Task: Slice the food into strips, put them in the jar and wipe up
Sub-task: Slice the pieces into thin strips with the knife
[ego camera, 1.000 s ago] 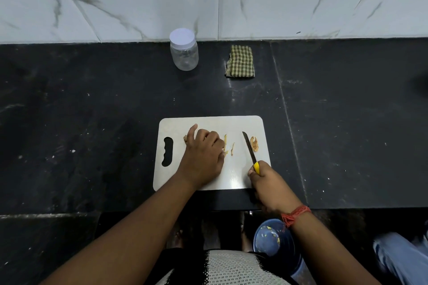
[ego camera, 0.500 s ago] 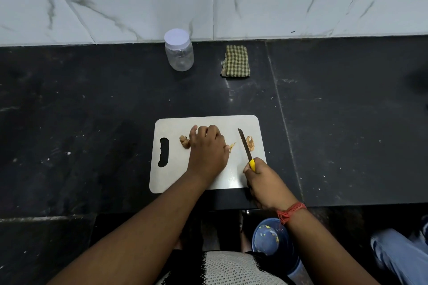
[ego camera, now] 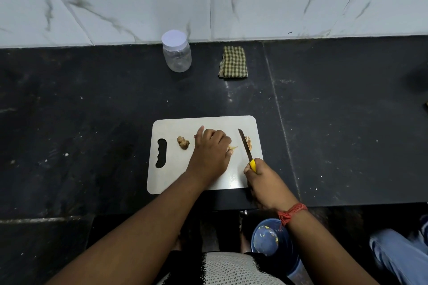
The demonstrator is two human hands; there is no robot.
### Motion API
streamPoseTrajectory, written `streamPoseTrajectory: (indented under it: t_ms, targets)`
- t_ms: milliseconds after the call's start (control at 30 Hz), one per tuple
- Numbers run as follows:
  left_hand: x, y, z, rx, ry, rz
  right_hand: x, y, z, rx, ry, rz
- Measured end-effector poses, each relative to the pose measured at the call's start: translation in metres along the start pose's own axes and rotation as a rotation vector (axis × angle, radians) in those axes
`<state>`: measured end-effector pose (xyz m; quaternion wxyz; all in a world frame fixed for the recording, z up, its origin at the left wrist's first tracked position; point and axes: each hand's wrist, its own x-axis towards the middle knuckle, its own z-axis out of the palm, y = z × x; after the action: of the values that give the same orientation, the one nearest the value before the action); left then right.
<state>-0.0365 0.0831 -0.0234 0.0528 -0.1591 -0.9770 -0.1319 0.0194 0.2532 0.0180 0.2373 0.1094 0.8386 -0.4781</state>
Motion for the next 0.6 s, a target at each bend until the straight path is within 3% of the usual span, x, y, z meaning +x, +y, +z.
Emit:
streamPoseTrajectory:
  t_ms: [100, 367, 600]
  targets:
    - [0.001, 0.0, -0.001, -0.031, 0.014, 0.042, 0.0, 0.001, 0.0, -0.005, 0.002, -0.005]
    - [0.014, 0.007, 0.003, 0.052, 0.018, -0.031, 0.0, 0.004, 0.001, 0.008, 0.001, -0.005]
    - [0.025, -0.004, 0.003, -0.019, 0.056, -0.136, -0.001, 0.005, -0.001, 0.015, 0.002, -0.017]
